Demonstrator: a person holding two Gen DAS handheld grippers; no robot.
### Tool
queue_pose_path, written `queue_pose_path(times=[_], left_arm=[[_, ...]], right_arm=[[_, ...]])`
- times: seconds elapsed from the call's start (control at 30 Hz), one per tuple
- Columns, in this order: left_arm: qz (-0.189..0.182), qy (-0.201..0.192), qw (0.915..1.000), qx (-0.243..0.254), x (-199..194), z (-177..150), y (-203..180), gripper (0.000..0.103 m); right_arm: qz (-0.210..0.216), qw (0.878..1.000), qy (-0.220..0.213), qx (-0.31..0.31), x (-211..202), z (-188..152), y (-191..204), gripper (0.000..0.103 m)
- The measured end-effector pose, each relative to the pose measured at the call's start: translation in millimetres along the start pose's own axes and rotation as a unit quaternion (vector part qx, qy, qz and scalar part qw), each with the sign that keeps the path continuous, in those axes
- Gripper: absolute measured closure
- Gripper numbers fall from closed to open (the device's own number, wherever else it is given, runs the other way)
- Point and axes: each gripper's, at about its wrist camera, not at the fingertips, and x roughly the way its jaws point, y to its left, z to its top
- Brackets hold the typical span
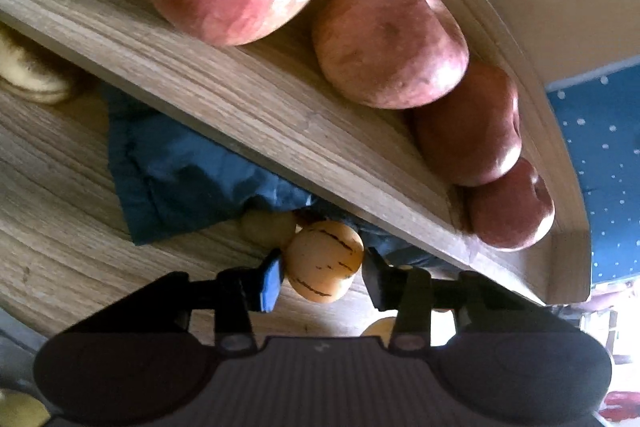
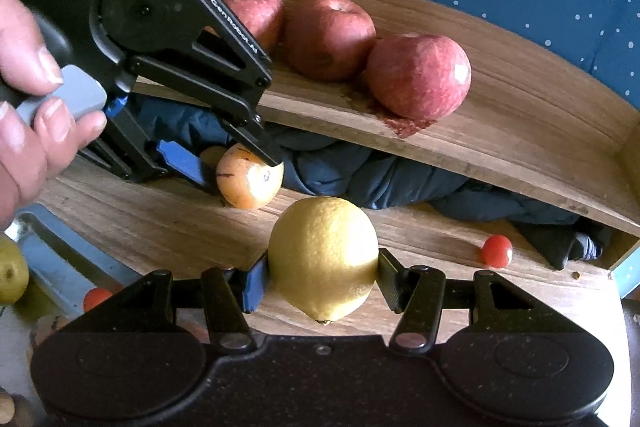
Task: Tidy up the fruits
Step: 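Close the left tool on the striped pear while the right tool grasps the lemon, then carry the striped pear and lemon over the tray with both tools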
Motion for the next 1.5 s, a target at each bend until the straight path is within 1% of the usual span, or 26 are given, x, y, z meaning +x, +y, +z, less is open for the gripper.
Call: queue_pose_path(times=[0.1, 0.23, 0.33, 0.5, 0.63, 0.9, 1.07, 1.5], left_arm=[[-0.003, -0.001, 1.0000, 0.003, 0, -2, 0, 0.058], [-0.001, -0.004, 0.9998, 0.019, -4, -11, -1, 0.058], [0.003, -0.006, 0.9995, 0.030, 2, -12, -9, 0.058], [0.004, -0.007, 0.9985, 0.054, -4, -29, -16, 0.058], [0.003, -0.008, 0.9977, 0.068, -10, -36, -21, 0.058], [0.001, -0.009, 0.9974, 0.071, -16, -48, -23, 0.058], [-0.002, -0.014, 0.9973, 0.072, -33, -58, -20, 0.058], [-0.003, -0.035, 0.9970, 0.069, -67, -100, -15, 0.058]], right_arm=[[0.002, 1.000, 0.001, 0.007, -3, -2, 1, 0.046], [0.003, 1.000, 0.002, 0.009, -8, -6, 2, 0.046], [0.004, 1.000, 0.003, 0.010, -12, -9, 3, 0.046], [0.005, 1.000, 0.003, 0.014, -18, -14, 4, 0.046], [0.005, 1.000, 0.001, 0.020, -24, -17, 3, 0.046], [0.005, 1.000, -0.011, 0.020, -41, -21, 4, 0.046], [0.009, 1.000, -0.020, 0.016, -54, -26, 6, 0.046], [0.028, 0.999, -0.028, 0.000, -91, -52, 14, 0.046]])
